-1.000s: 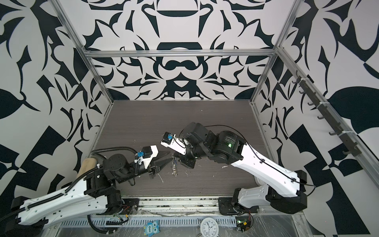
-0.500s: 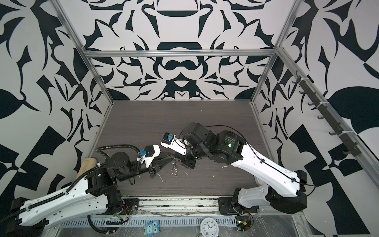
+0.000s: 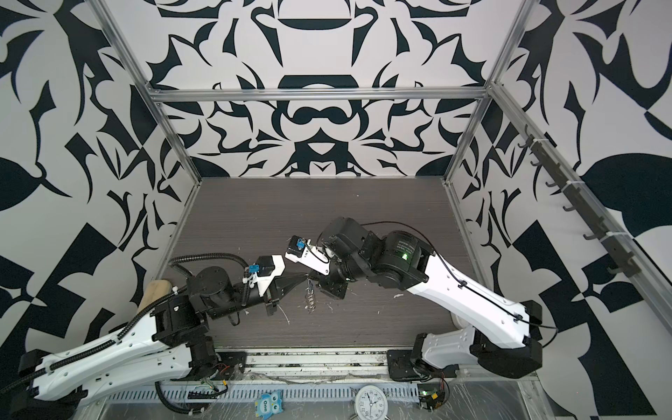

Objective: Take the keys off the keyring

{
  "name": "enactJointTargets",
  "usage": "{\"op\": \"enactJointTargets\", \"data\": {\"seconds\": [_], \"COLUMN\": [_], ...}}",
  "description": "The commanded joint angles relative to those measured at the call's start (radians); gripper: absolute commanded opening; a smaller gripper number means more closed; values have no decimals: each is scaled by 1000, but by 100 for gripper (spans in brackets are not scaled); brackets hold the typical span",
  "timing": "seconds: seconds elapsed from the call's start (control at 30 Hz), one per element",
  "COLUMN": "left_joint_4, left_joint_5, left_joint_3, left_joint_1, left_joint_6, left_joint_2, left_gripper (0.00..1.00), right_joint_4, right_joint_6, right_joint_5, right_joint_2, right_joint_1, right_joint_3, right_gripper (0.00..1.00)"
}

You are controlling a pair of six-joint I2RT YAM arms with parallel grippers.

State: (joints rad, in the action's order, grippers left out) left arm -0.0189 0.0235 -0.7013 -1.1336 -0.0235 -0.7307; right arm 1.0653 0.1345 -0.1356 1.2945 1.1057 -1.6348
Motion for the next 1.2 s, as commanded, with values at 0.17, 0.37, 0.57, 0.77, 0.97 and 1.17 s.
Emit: {"op": "enactJointTargets", "data": {"seconds": [0.17, 0.37, 0.57, 0.77, 0.97, 1.17], "left_joint_4": [-121, -357, -542, -640, -664, -659], "left_joint_5": [32, -28, -22, 1, 18, 23], "left_joint_3": [2, 115, 186, 214, 214, 221], "left_joint_1": [2, 2, 1, 2, 2, 2], "left_joint_6": [11, 58, 95, 127, 144, 149], "left_joint_2": [-7, 38, 60, 59, 68, 77], "left_gripper": [0, 0, 0, 0, 0, 0], "right_joint_4": [-136, -479, -879, -932, -955, -961], "right_joint_6": [-31, -76, -140, -191, -208, -216], "right_joint_5": [-11, 96, 143, 33, -13, -8], "right_joint_2": [-52, -256, -460, -442, -415, -417], "right_joint_1": [3, 3, 3, 3, 3, 2], "right_joint_3": [48, 282, 558, 590, 582, 584], "right_gripper": [0, 33, 40, 44, 45, 43]}}
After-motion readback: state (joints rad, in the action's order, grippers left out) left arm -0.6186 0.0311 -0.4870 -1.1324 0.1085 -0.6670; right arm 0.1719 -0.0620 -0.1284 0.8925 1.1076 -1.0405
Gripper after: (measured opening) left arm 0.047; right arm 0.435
